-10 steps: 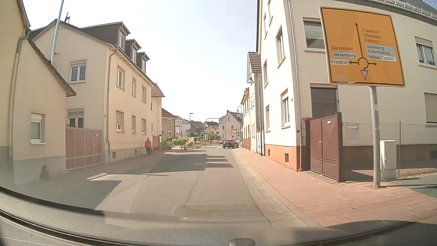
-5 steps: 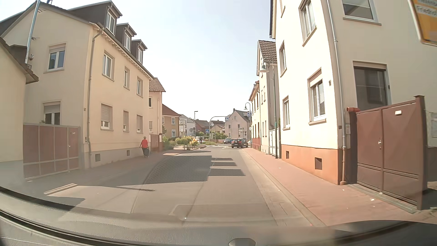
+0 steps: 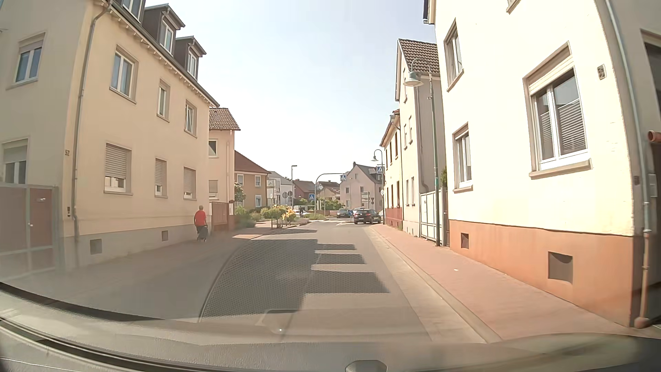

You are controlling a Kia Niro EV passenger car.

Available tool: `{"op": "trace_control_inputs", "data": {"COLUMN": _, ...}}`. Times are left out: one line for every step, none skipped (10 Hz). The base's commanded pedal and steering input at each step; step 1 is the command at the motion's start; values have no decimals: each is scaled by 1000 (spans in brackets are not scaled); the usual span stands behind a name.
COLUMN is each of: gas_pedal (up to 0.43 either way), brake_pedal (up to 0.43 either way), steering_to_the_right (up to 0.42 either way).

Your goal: Follow the waypoints while adhering to traffic rules and regulations

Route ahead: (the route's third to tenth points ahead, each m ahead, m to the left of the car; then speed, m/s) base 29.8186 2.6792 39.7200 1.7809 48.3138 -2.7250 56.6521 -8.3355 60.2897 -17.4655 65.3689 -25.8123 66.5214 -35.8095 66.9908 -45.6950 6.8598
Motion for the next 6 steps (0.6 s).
{"op": "trace_control_inputs", "data": {"gas_pedal": 59, "brake_pedal": 0, "steering_to_the_right": 22}}
{"op": "trace_control_inputs", "data": {"gas_pedal": 47, "brake_pedal": 0, "steering_to_the_right": 23}}
{"op": "trace_control_inputs", "data": {"gas_pedal": 47, "brake_pedal": 0, "steering_to_the_right": 23}}
{"op": "trace_control_inputs", "data": {"gas_pedal": 47, "brake_pedal": 0, "steering_to_the_right": 22}}
{"op": "trace_control_inputs", "data": {"gas_pedal": 28, "brake_pedal": 0, "steering_to_the_right": 20}}
{"op": "trace_control_inputs", "data": {"gas_pedal": 0, "brake_pedal": 0, "steering_to_the_right": 18}}
